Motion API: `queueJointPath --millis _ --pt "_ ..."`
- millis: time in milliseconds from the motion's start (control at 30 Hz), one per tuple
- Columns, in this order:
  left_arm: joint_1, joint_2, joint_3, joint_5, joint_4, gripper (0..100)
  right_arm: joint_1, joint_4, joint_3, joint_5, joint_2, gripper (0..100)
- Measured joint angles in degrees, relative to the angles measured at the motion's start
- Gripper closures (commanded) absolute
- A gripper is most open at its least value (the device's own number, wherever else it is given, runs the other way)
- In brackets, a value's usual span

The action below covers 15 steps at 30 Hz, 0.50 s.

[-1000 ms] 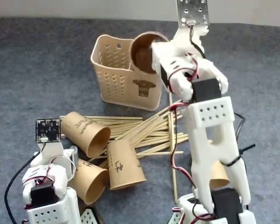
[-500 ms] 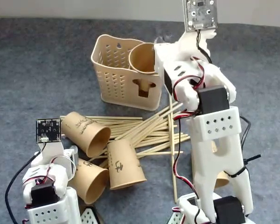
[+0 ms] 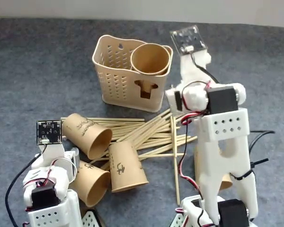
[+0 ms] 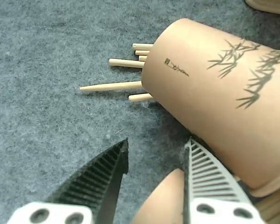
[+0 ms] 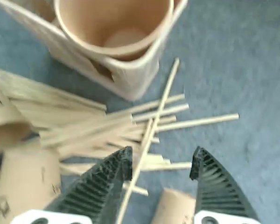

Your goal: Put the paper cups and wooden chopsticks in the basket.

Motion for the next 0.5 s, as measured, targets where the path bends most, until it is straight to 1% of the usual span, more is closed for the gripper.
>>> queueJointPath --millis 167,333,500 --pt "0.0 0.1 0.4 0.0 0.0 80 4.2 7.7 0.0 8.9 -0.3 78.9" --pt "0.0 -0.1 0.6 0.0 0.0 80 10.8 8.4 1.7 19.0 -5.4 78.9" --pt "0.0 0.0 0.9 0.0 -0.2 80 15.6 8.4 10.1 27.8 -14.0 78.9"
